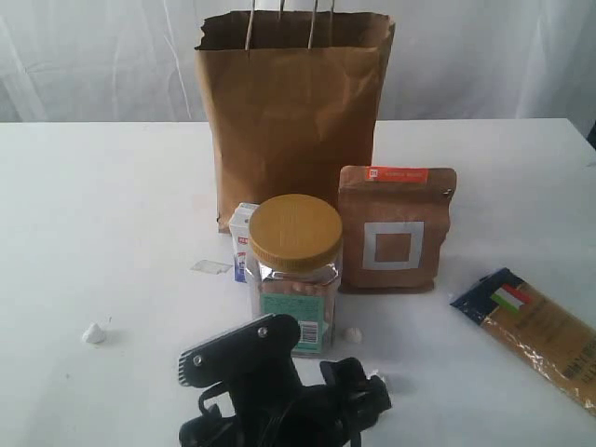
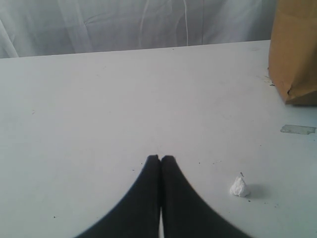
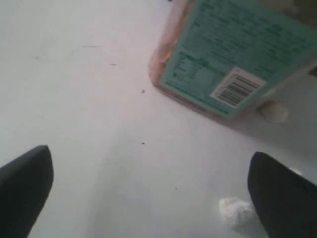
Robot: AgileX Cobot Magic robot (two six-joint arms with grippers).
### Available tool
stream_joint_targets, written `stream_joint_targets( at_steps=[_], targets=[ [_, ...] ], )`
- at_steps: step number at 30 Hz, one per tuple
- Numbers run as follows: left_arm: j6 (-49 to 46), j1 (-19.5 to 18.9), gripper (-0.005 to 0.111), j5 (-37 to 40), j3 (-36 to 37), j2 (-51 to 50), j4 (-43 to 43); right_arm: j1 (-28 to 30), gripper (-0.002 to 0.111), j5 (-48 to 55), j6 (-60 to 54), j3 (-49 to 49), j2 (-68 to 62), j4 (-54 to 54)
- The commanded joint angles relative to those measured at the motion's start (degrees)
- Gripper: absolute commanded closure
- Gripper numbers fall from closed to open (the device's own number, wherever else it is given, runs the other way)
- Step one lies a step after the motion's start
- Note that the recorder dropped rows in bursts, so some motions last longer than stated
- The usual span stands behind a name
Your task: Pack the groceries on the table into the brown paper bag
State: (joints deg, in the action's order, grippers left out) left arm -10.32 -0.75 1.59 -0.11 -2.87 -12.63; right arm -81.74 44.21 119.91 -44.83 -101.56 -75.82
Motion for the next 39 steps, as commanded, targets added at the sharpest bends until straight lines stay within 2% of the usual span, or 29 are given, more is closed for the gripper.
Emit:
stream_joint_targets(
  at_steps=[1,9,14,18,20,21,23,25,27,28,29,32,34,36,39],
  targets=[
    [-0.2,0.4,0.107,-0.2,0.1,0.5,-0.3,-0.1,0.003,6.8,-0.1,-1.4,2.1,2.7],
    [-0.2,0.4,0.107,-0.2,0.1,0.5,-0.3,-0.2,0.003,7.2,-0.1,-1.4,10.0,0.9],
    [-0.2,0.4,0.107,-0.2,0.1,0.5,-0.3,-0.2,0.003,8.4,-0.1,-1.4,17.7,-9.4],
    [-0.2,0.4,0.107,-0.2,0.1,0.5,-0.3,0.2,0.003,7.9,-2.0,-1.3,21.0,-10.9],
    [-0.2,0.4,0.107,-0.2,0.1,0.5,-0.3,0.8,0.003,6.3,-6.4,-1.3,22.3,-10.2],
    [-0.2,0.4,0.107,-0.2,0.1,0.5,-0.3,1.1,0.003,5.3,-14.1,-1.3,23.2,-7.6],
    [-0.2,0.4,0.107,-0.2,0.1,0.5,-0.3,2.3,0.003,2.4,-36.7,-1.4,24.9,1.9],
    [-0.2,0.4,0.107,-0.2,0.1,0.5,-0.3,4.3,0.003,-3.5,-67.0,-1.4,27.0,18.2],
    [-0.2,0.4,0.107,-0.2,0.1,0.5,-0.3,6.8,0.003,-11.0,-95.9,-1.4,28.8,39.0],
    [-0.2,0.4,0.107,-0.2,0.1,0.5,-0.3,8.0,0.003,-18.1,-114.9,-0.9,29.5,57.1],
    [-0.2,0.4,0.107,-0.2,0.1,0.5,-0.3,8.1,0.003,-26.1,-126.7,0.1,29.5,73.3],
    [-0.2,0.4,0.107,-0.2,0.1,0.5,-0.3,7.4,0.003,-40.3,-142.7,2.8,29.2,100.3],
    [-0.2,0.4,0.107,-0.2,0.1,0.5,-0.3,6.3,0.003,-45.8,-151.9,4.5,28.5,104.5],
    [-0.2,0.4,0.107,-0.2,0.1,0.5,-0.3,5.6,0.003,-53.0,-151.4,6.7,27.4,105.7],
    [-0.2,0.4,0.107,-0.2,0.1,0.5,-0.3,3.9,0.003,-66.4,-140.7,11.2,25.1,107.4]
  ],
)
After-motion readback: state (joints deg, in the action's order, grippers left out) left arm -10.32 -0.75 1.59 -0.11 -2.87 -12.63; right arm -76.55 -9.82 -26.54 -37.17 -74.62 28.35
